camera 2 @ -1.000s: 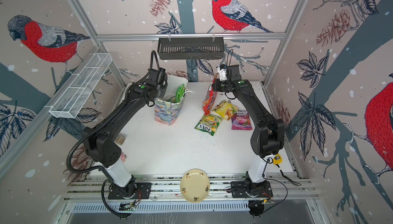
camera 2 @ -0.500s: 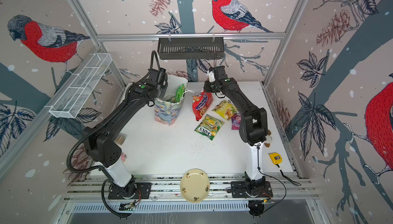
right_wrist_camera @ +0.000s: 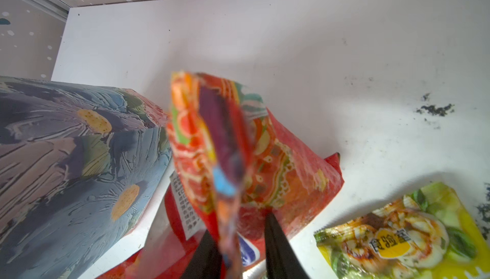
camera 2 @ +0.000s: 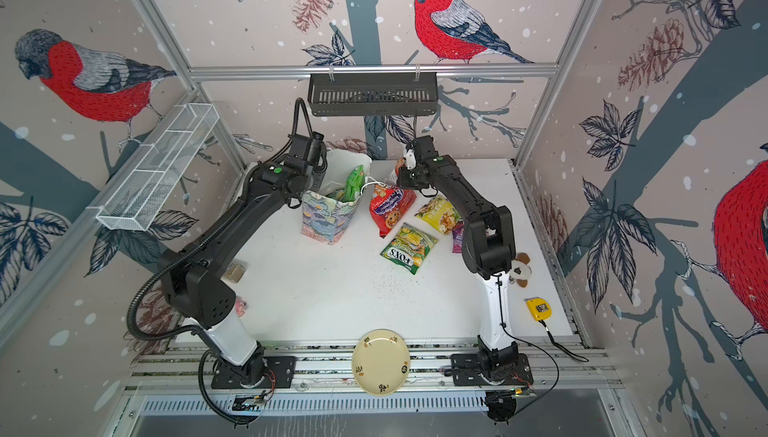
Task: Take the snacks out of the paper bag
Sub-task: 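Lower the red candy packet onto the table and open the right gripper, then move the right gripper back over the bag opening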
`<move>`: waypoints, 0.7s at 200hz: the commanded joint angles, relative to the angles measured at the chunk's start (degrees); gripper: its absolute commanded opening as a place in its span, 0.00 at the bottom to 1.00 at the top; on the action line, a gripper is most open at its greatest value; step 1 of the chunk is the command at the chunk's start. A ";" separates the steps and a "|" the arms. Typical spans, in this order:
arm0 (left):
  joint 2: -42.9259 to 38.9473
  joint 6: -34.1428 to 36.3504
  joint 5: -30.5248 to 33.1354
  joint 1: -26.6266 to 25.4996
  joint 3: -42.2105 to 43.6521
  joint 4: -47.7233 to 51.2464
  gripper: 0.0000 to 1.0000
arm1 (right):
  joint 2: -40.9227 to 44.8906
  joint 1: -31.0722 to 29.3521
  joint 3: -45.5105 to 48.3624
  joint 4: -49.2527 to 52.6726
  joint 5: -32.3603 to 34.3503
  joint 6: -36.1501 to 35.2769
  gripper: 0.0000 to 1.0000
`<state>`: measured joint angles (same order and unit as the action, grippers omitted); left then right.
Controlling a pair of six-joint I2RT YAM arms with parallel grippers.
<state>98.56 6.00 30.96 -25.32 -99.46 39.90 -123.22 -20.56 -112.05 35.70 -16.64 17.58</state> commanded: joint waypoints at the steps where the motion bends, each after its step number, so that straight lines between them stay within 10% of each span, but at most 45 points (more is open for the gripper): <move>1: -1.24 2.37 4.48 -1.24 1.63 -6.47 0.00 | 1.75 0.25 1.34 0.39 -0.42 -0.67 0.32; 140: -4.78 6.57 10.16 -5.08 11.28 -19.87 0.00 | 10.42 2.42 6.15 -6.46 -6.27 3.24 0.55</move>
<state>95.13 11.94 39.24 -30.20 -89.71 26.68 -115.35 -18.48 -106.15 32.77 -20.86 19.55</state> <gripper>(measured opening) 0.053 0.548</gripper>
